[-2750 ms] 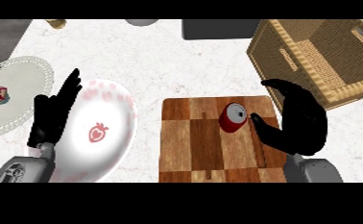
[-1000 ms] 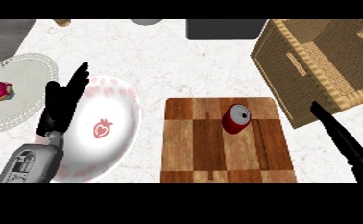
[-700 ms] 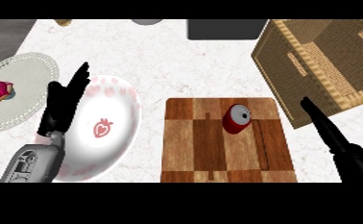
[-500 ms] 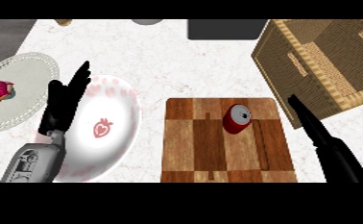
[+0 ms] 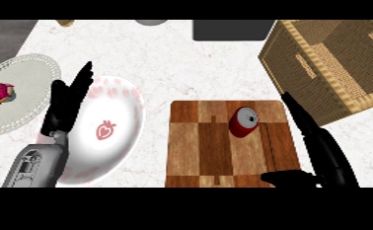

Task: Pick the can from the cutting board and place it in the basket

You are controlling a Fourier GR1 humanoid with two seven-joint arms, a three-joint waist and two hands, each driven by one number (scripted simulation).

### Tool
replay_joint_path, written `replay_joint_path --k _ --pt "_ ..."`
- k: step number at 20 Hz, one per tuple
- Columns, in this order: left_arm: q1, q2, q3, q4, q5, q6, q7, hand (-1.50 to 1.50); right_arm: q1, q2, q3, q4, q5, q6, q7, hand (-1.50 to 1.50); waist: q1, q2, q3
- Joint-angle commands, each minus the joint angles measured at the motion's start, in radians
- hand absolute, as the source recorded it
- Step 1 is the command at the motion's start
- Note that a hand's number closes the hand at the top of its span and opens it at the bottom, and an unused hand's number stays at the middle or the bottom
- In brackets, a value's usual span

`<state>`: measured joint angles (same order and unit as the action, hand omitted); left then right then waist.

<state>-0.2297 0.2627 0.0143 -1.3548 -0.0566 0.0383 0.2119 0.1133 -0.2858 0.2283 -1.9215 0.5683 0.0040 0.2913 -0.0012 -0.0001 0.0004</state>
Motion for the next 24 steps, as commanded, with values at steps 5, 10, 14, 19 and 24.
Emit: replay_joint_path --k 5,10,14,19,24 --pt "0.019 -0.045 0.003 -0.038 -0.035 -0.007 0.031 0.0 -0.13 0.104 -0.01 0.152 0.066 0.004 -0.008 -1.5 0.002 0.0 0.0" --pt "-0.008 -0.033 0.053 0.045 -0.037 -0.036 -0.052 0.0 -0.144 0.106 -0.056 0.21 0.057 0.006 -0.083 -1.5 0.0 0.001 0.0" --pt "0.028 -0.024 0.061 -0.09 -0.017 -0.075 0.07 0.0 -0.115 0.13 -0.041 0.188 0.097 0.016 -0.055 -1.5 0.001 0.0 0.0" --pt "0.015 -0.069 0.038 -0.03 -0.078 -0.035 0.014 0.0 -0.143 0.219 0.031 0.242 0.171 -0.012 -0.002 -1.5 0.001 0.0 0.0" --pt "0.038 -0.077 0.053 -0.052 -0.076 -0.043 0.014 0.0 -0.171 0.22 -0.014 0.377 0.16 -0.035 -0.1 -1.5 0.002 0.0 0.0"
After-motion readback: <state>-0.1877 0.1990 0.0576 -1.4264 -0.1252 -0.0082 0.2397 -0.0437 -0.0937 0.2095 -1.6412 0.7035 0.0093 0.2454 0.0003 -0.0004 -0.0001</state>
